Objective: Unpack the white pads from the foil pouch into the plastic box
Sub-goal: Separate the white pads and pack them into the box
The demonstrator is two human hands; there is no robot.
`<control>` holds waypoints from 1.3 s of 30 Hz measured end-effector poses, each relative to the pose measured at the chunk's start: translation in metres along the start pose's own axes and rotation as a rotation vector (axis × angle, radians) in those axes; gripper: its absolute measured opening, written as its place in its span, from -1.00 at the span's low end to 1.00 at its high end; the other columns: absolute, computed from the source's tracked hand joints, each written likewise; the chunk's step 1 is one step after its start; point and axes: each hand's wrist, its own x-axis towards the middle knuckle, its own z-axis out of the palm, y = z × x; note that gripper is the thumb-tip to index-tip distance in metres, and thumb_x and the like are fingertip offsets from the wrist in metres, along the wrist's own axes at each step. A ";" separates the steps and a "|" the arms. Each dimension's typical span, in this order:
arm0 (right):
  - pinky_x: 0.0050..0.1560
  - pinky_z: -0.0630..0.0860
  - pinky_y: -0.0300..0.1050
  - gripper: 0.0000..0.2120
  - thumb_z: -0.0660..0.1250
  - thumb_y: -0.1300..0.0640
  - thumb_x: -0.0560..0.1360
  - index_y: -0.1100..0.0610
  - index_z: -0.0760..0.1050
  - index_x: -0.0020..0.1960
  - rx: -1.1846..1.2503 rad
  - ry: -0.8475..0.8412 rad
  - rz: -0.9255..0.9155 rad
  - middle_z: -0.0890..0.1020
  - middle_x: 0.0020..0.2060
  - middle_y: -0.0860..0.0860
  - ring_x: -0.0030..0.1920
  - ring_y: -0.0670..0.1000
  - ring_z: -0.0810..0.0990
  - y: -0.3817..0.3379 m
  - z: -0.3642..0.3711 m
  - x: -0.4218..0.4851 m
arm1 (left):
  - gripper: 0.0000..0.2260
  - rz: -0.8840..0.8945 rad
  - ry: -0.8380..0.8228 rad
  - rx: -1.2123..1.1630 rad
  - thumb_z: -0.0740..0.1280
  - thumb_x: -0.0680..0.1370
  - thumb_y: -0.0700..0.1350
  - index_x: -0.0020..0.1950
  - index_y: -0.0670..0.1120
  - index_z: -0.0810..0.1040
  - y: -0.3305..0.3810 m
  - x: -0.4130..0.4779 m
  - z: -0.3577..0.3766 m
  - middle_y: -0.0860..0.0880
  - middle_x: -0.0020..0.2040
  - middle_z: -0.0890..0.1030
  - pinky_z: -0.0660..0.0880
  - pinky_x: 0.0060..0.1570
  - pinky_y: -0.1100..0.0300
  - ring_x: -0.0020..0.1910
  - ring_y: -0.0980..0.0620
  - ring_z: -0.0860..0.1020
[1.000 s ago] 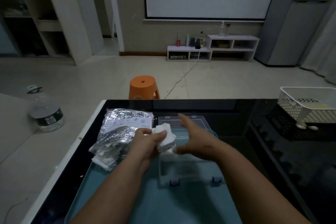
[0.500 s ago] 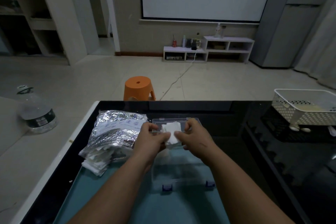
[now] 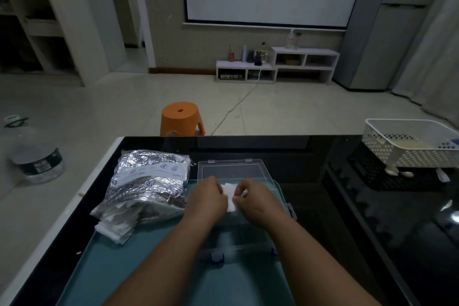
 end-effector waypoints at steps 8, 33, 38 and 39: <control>0.11 0.56 0.06 -0.98 0.26 0.03 0.58 -0.08 0.42 -0.03 -0.066 -0.034 0.033 0.56 -0.13 -0.04 -0.06 -0.01 0.57 0.002 0.005 0.002 | -0.92 0.056 0.082 0.053 0.38 0.52 -0.13 -0.01 -0.05 0.61 -0.004 -0.004 0.005 -0.03 -0.02 0.65 0.35 -0.15 0.25 -0.18 0.10 0.47; 0.17 0.52 0.00 -0.61 0.26 0.12 0.59 -0.10 0.42 0.39 -0.179 -0.068 0.081 0.57 0.25 0.03 0.09 0.00 0.57 0.004 0.010 0.006 | -0.92 0.122 -0.184 0.209 0.39 0.49 -0.11 -0.11 -0.08 0.66 -0.009 0.002 0.003 -0.02 -0.21 0.59 0.37 -0.16 0.22 -0.18 0.04 0.51; 0.14 0.56 -0.01 -0.70 0.35 0.10 0.53 -0.08 0.54 0.25 -0.078 0.042 0.056 0.61 0.18 0.03 0.04 0.00 0.59 0.008 0.009 0.005 | -0.86 0.116 -0.135 0.241 0.35 0.50 -0.15 -0.27 -0.07 0.55 -0.009 -0.002 0.007 -0.02 -0.27 0.52 0.40 -0.19 0.19 -0.17 -0.01 0.55; 0.12 0.56 -0.02 -0.74 0.35 0.11 0.52 -0.07 0.56 0.20 -0.079 0.062 0.053 0.63 0.14 0.03 0.01 0.00 0.60 0.007 0.009 0.005 | -0.84 0.116 -0.126 0.243 0.35 0.50 -0.16 -0.29 -0.06 0.53 -0.008 -0.003 0.008 -0.02 -0.28 0.50 0.38 -0.20 0.19 -0.17 -0.02 0.54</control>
